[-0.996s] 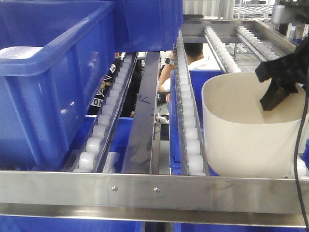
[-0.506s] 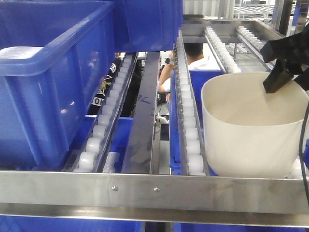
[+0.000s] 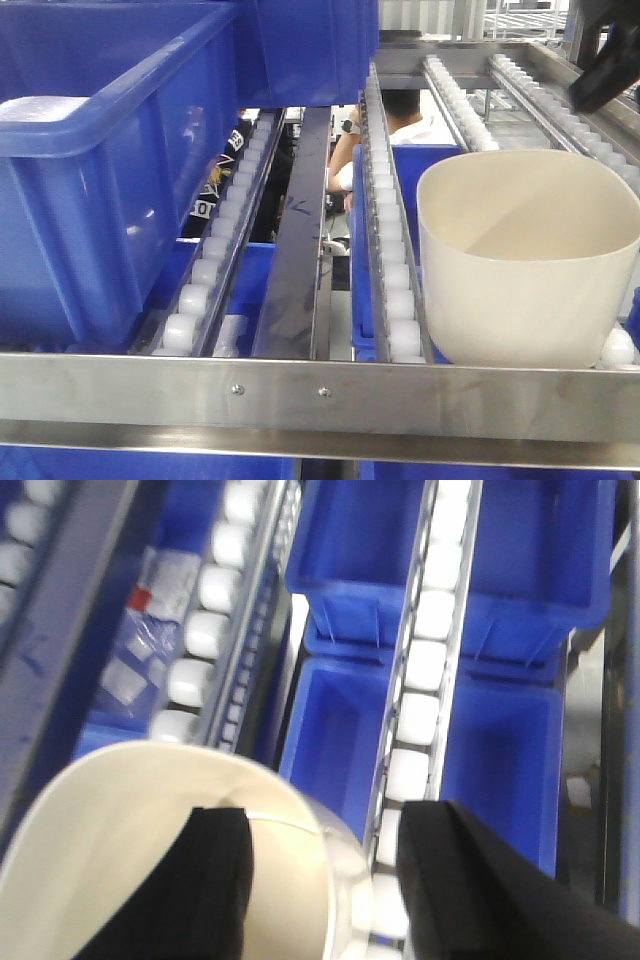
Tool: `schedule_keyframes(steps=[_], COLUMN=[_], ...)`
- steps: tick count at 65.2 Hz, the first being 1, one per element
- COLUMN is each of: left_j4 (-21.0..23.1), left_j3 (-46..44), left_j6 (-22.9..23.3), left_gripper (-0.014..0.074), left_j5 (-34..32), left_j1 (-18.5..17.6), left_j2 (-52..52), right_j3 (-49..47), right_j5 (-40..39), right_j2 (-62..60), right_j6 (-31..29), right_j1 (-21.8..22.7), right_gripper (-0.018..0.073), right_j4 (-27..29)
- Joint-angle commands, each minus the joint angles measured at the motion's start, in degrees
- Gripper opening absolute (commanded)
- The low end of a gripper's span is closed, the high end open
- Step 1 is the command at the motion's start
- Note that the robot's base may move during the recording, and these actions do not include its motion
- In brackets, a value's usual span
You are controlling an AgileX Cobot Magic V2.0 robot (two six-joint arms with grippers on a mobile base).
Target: Move white bin to right shelf second layer
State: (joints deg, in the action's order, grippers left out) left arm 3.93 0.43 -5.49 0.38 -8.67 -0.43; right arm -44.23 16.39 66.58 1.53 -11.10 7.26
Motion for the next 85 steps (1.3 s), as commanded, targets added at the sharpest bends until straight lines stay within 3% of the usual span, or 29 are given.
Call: schedule_keyframes(steps=[1,15,37,85], left_j4=[0.29,0.29,0.29,0.29], left_j3=[1.90,1.90,1.90,1.90], left_j6=[0.43,0.43,0.43,0.43], left_gripper=[0.0085,0.0085,0.0085,0.0085], left_j5=[-4.99,-4.99,-4.99,-4.99], left_j1=[-0.11,-0.11,-0.11,-0.11], left_j2=[-0.76,-0.76,-0.76,-0.76], right_j3=[0.18,10.08,25.18,26.07], right_j5=[-3.49,-8.23,-14.82,-14.68], right_j2=[-4.92,-16.32,-36.38,-38.08], right_j6=[0.05,0.05,0.05,0.05], right_j1=[-0.05,-0.05,-0.05,-0.05], right_gripper=[0.0433,0.0396,0.0010,0.0020], right_j4=[0.16,0.16,0.16,0.16])
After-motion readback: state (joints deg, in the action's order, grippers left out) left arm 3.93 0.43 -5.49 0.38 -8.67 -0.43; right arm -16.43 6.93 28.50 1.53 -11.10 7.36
